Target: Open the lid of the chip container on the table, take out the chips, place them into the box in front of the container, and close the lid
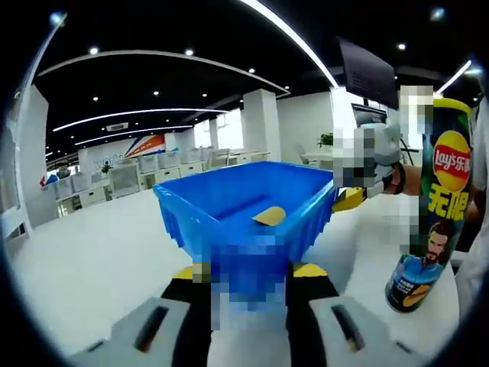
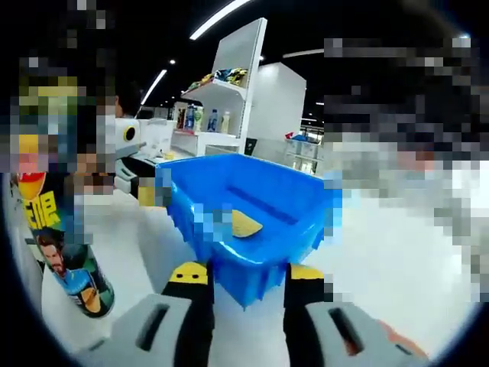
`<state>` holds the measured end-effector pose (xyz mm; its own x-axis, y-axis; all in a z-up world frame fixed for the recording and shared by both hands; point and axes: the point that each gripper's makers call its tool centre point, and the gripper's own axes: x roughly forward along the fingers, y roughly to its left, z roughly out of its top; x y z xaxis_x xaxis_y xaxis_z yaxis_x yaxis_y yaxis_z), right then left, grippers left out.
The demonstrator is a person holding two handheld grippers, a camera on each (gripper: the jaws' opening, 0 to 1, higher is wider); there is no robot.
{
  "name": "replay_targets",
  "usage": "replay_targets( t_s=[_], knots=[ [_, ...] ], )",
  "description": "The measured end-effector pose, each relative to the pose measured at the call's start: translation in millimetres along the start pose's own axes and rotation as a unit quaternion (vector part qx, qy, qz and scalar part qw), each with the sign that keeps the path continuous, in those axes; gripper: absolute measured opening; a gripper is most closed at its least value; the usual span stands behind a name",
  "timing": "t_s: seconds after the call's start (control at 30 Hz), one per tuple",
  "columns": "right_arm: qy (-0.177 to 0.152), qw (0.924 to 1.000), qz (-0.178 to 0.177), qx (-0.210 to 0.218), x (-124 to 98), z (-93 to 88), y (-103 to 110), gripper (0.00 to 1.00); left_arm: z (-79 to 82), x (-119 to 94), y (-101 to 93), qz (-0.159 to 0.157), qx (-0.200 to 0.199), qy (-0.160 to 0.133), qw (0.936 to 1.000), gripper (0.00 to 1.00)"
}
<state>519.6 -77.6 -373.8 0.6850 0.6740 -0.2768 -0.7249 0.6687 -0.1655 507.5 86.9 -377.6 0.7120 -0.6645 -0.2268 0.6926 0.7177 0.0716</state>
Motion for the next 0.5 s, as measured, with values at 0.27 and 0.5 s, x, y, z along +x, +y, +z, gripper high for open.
replay_targets(
  t_s=[0.27, 0.5],
  knots=[
    [0.011, 0.9999, 0.004, 0.000, 19, -5.5, -15, 0.34, -6.0, 17, 16.9, -0.001, -0.007, 0.006, 1.0000, 0.36],
    [0.017, 0.9998, 0.009, 0.008, 37, -8.2, -28, 0.34, -8.5, 30, 31.9, -0.002, -0.017, 0.013, 0.9998, 0.36]
  ],
)
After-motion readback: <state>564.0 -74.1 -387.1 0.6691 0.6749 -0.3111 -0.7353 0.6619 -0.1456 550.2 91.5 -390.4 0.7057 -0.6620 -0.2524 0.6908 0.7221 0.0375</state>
